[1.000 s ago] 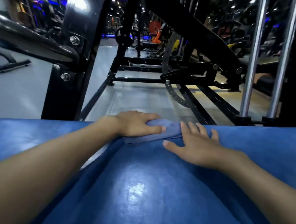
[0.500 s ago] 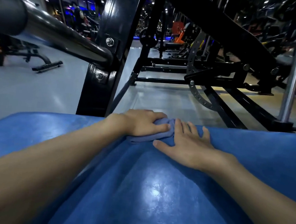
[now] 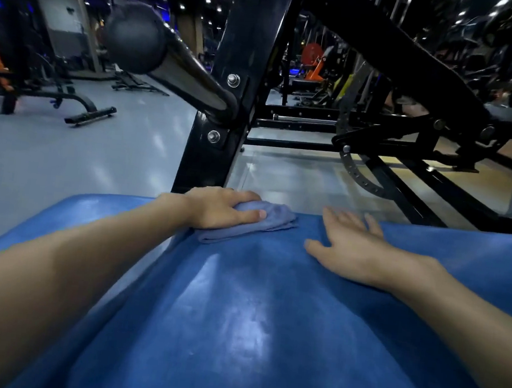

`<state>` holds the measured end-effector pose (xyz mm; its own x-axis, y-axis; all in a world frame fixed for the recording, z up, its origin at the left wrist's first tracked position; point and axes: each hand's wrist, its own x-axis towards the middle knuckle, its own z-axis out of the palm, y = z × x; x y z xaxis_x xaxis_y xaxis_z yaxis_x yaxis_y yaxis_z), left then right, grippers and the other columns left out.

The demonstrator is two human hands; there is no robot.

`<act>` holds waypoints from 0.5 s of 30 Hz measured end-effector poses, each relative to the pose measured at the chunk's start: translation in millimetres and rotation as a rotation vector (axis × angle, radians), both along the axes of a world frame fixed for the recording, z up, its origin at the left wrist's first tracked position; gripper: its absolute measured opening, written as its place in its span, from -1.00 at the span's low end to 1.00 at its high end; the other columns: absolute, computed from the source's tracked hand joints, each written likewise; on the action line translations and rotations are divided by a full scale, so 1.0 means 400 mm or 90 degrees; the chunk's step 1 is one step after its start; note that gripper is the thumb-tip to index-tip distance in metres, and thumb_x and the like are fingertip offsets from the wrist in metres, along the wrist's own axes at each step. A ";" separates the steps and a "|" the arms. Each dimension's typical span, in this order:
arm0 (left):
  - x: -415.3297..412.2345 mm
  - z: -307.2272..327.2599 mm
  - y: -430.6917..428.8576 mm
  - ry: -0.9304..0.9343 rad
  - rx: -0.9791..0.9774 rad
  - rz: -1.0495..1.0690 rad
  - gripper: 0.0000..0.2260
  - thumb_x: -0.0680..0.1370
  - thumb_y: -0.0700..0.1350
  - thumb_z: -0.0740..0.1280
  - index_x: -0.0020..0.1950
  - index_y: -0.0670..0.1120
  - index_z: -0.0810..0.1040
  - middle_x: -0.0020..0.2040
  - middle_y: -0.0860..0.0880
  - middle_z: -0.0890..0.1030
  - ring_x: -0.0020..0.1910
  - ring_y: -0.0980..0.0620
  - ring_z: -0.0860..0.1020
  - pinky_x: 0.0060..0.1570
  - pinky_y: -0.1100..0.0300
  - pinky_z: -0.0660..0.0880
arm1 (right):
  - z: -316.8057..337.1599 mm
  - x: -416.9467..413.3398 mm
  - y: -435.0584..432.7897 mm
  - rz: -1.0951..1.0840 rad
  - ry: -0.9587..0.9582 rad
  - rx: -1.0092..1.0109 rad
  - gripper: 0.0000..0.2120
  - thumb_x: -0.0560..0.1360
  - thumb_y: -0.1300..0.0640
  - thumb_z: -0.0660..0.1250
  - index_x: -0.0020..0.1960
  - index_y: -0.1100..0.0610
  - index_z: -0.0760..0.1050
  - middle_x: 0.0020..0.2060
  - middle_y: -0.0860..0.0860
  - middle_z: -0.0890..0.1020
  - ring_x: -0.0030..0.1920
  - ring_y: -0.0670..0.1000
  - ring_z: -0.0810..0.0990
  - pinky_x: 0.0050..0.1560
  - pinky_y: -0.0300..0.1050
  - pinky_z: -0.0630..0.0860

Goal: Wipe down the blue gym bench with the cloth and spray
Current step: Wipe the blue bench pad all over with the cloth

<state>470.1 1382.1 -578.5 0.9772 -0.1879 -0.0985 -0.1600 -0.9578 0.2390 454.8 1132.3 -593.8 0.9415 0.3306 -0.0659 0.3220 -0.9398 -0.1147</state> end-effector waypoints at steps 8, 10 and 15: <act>0.010 0.000 -0.013 -0.018 0.013 -0.038 -0.56 0.48 0.45 0.10 0.30 0.34 0.38 0.26 0.10 0.56 0.22 -0.05 0.51 0.19 0.00 0.40 | -0.031 -0.035 0.137 0.009 -0.013 0.046 0.02 0.37 -0.54 -0.05 0.58 0.09 -0.19 0.57 -0.04 0.00 0.56 -0.01 -0.09 0.50 0.21 -0.20; 0.001 0.003 0.007 -0.008 -0.006 -0.032 -0.56 0.49 0.44 0.11 0.32 0.37 0.36 0.28 0.11 0.55 0.24 -0.04 0.50 0.21 0.00 0.38 | -0.028 -0.040 0.139 0.007 -0.001 0.043 0.06 0.32 -0.56 -0.07 0.58 0.09 -0.18 0.57 -0.04 0.00 0.56 -0.02 -0.09 0.50 0.21 -0.20; -0.025 -0.002 0.144 -0.029 0.010 -0.011 -0.52 0.49 0.46 0.11 0.36 0.34 0.36 0.30 0.09 0.55 0.27 -0.02 0.49 0.24 0.05 0.37 | -0.010 -0.042 0.150 -0.007 0.019 -0.032 -0.04 0.40 -0.51 -0.05 0.57 0.09 -0.10 0.57 0.01 0.02 0.56 0.02 -0.08 0.49 0.24 -0.16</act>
